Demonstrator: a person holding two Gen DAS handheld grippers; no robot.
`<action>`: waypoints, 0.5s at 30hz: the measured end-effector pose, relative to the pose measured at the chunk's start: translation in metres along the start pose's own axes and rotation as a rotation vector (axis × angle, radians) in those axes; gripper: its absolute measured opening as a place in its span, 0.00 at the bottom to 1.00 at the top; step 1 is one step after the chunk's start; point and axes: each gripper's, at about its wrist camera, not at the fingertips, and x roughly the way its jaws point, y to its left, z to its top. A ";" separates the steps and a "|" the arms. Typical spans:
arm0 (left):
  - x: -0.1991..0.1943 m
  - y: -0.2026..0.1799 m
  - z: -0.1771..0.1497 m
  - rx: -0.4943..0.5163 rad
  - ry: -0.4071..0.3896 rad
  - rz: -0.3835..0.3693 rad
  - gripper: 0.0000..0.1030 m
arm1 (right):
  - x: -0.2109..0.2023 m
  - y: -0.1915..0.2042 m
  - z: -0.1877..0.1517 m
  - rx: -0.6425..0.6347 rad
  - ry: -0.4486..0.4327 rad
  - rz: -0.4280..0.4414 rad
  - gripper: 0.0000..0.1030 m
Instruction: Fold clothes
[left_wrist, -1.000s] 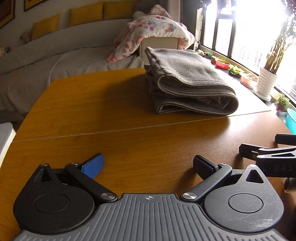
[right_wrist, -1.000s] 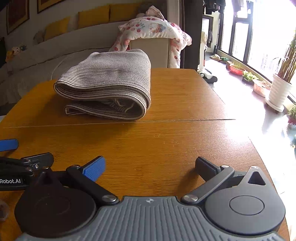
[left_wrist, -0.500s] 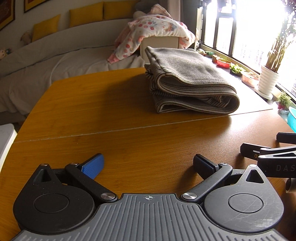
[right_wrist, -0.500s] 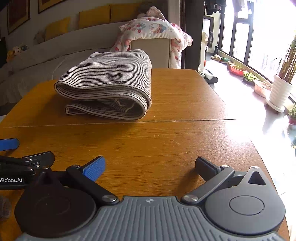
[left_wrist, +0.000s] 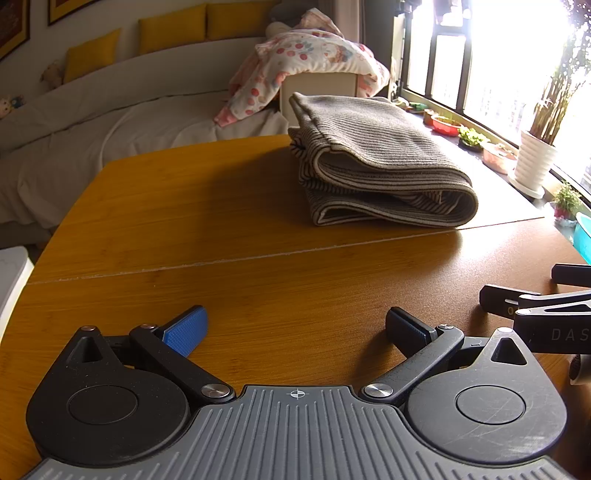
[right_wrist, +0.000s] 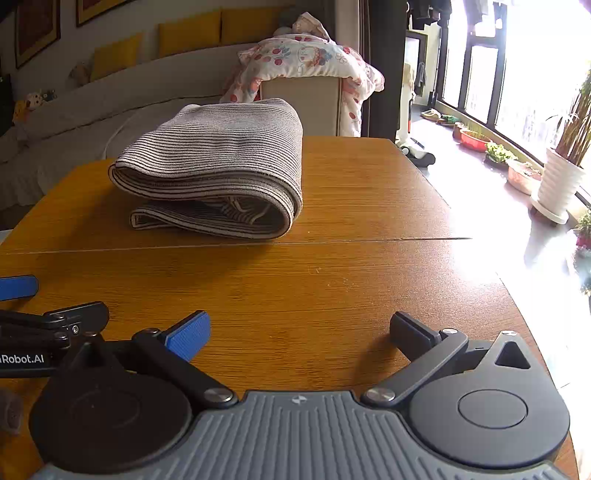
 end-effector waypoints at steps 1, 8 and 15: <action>0.000 0.000 0.000 0.000 0.000 0.000 1.00 | 0.000 0.000 0.000 0.000 0.000 0.000 1.00; 0.000 0.000 0.000 0.000 0.000 0.000 1.00 | 0.000 0.001 0.000 0.001 0.000 0.000 1.00; -0.001 -0.001 0.001 0.000 -0.001 -0.001 1.00 | 0.000 0.001 0.000 0.000 0.000 -0.001 1.00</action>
